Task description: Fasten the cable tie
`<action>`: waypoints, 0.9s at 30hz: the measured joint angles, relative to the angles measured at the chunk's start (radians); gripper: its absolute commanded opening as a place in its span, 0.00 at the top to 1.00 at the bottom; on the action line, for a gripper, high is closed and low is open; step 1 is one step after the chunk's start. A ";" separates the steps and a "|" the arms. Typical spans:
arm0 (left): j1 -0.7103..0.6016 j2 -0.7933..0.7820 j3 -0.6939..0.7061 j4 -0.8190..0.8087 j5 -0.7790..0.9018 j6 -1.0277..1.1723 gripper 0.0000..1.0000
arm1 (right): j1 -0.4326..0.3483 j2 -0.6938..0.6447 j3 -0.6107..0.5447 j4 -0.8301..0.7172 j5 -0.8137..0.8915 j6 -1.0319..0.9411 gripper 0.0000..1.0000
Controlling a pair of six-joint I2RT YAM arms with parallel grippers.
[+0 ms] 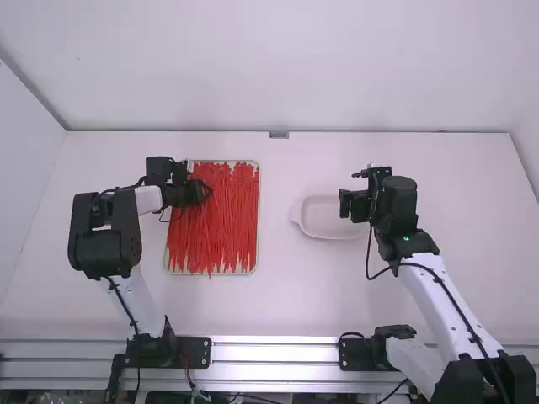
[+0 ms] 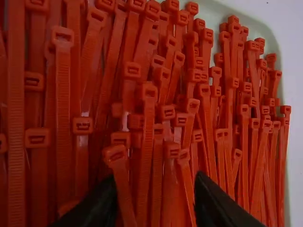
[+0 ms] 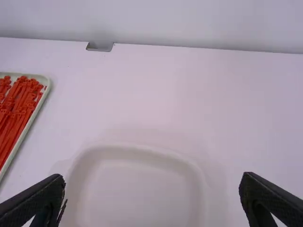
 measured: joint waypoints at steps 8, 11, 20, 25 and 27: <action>0.003 0.001 0.000 -0.006 0.000 0.000 0.43 | 0.000 0.000 0.000 0.002 0.000 -0.001 0.02; 0.003 0.001 0.000 -0.011 0.000 -0.001 0.42 | 0.000 0.000 0.000 0.002 0.000 -0.003 0.02; 0.003 0.001 0.000 -0.030 0.000 0.000 0.52 | 0.000 0.000 0.000 0.007 0.000 -0.001 0.02; 0.003 0.000 0.000 -0.046 -0.001 0.000 0.52 | 0.000 0.000 0.000 0.008 0.000 -0.002 0.02; 0.003 0.000 0.000 -0.053 -0.005 0.000 0.51 | 0.000 0.000 0.000 0.008 0.000 -0.001 0.02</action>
